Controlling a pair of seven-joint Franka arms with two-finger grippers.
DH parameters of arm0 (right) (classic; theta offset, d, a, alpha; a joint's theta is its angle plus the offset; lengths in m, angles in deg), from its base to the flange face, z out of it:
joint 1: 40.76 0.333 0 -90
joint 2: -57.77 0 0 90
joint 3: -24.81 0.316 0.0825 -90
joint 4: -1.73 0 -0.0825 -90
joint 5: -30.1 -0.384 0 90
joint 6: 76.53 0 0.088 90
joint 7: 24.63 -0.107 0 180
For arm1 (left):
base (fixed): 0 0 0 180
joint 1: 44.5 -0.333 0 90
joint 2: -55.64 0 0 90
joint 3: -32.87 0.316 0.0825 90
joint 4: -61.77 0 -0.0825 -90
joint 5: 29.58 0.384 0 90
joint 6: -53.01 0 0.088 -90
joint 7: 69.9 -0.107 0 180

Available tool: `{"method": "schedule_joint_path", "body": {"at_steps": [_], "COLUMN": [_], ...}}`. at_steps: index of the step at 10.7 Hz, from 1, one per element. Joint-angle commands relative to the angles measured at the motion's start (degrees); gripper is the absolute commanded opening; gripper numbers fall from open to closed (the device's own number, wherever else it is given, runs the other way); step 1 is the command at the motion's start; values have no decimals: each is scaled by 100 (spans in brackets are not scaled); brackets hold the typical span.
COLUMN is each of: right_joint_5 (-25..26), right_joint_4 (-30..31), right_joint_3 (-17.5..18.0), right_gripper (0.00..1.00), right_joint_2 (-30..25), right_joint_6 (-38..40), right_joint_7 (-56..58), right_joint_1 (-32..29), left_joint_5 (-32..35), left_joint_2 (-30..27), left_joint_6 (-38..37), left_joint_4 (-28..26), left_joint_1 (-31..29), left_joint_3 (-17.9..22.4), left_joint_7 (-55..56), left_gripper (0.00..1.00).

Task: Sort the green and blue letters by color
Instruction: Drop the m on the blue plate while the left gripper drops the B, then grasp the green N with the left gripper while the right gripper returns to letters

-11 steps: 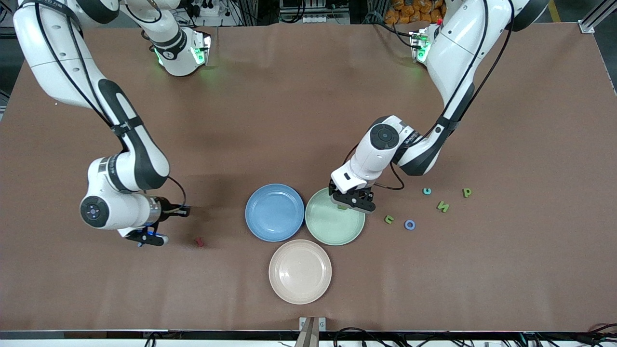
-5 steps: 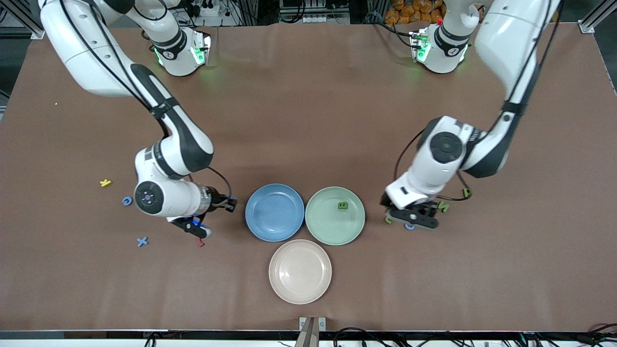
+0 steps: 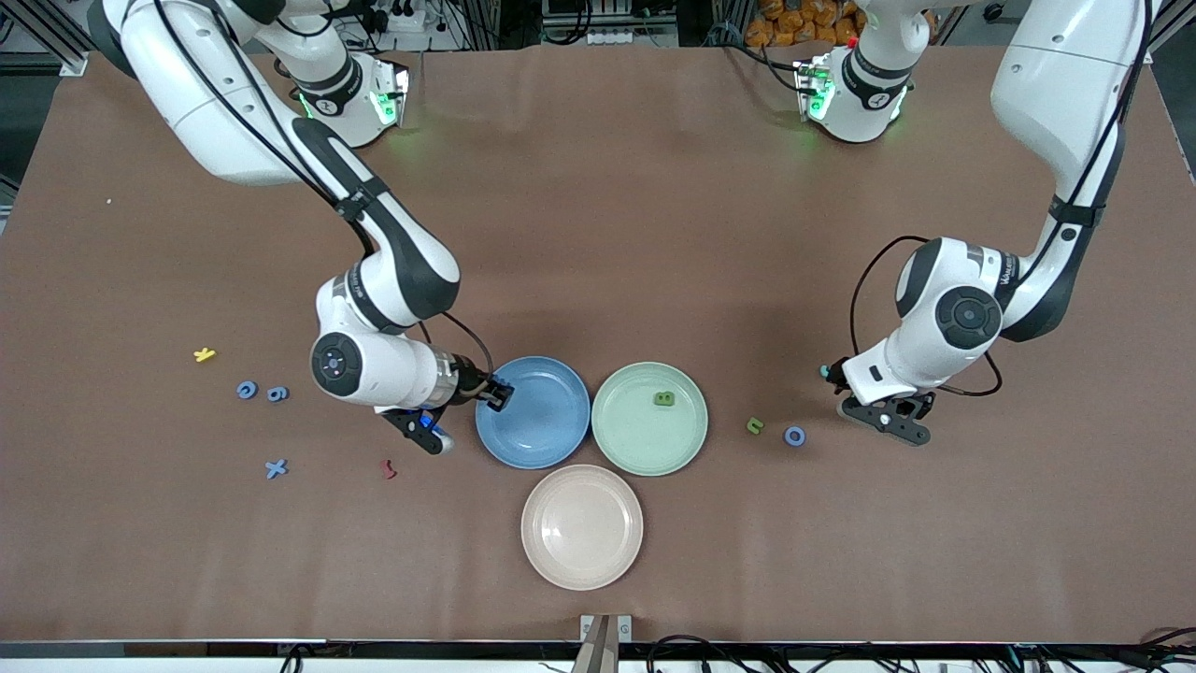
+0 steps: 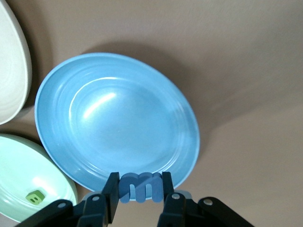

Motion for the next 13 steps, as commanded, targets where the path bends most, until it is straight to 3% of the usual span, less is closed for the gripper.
{"method": "schedule_joint_path", "body": {"at_steps": [1, 2, 3, 6, 9, 13], "right_joint_5": [-71, -71, -62, 243, 1079, 2702], "right_joint_4": [-124, -107, -107, -81, -89, 453], "right_joint_3": [-17, -26, -35, -35, -35, -17], "right_gripper": [16, 66, 100, 100, 100, 100], "right_joint_2": [171, 171, 153, 109, 30, -250], "right_joint_6": [-404, -502, -468, -179, 822, 1027], "right_joint_7": [-284, -293, -275, -31, 1582, 2484], "right_joint_1": [88, 88, 18, -280, -956, -1440], "left_joint_5": [157, 174, 174, 148, 104, 78], "left_joint_2": [227, 376, 482, 614, 641, 712], "left_joint_6": [218, 419, 534, 571, 571, 571], "left_joint_4": [-28, -36, -19, 34, 16, 25], "left_joint_1": [-202, -395, -501, -520, -590, -581], "left_joint_3": [-65, -73, -82, -74, -82, -82], "left_joint_7": [-259, -417, -592, -700, -691, -586], "left_gripper": [100, 100, 100, 100, 100, 100]}}
